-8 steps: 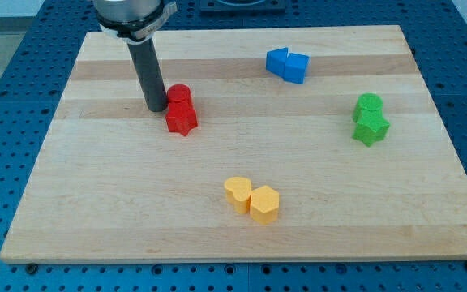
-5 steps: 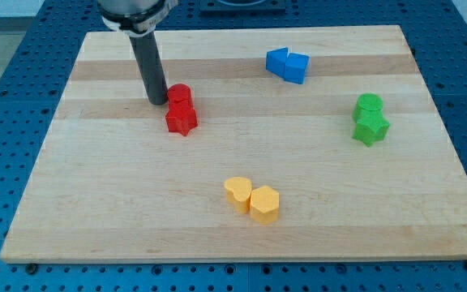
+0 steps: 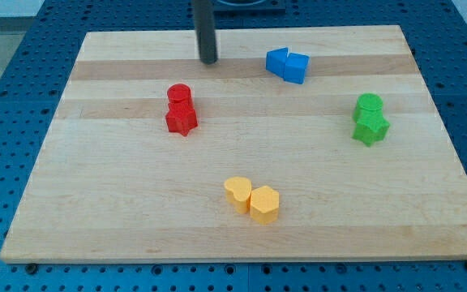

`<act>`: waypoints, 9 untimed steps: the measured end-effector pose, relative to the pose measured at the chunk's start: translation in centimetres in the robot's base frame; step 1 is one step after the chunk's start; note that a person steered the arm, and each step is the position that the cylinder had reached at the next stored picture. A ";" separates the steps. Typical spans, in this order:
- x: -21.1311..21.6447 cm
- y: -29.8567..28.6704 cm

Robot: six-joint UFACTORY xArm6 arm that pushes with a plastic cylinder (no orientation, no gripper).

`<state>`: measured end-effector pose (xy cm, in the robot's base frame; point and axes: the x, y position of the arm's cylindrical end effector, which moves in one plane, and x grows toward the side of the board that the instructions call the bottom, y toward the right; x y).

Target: Move the blue triangle to the right of the red circle

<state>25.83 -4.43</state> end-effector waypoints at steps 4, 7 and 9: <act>1.9 11.9; 4.8 13.7; 6.6 10.3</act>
<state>32.44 5.85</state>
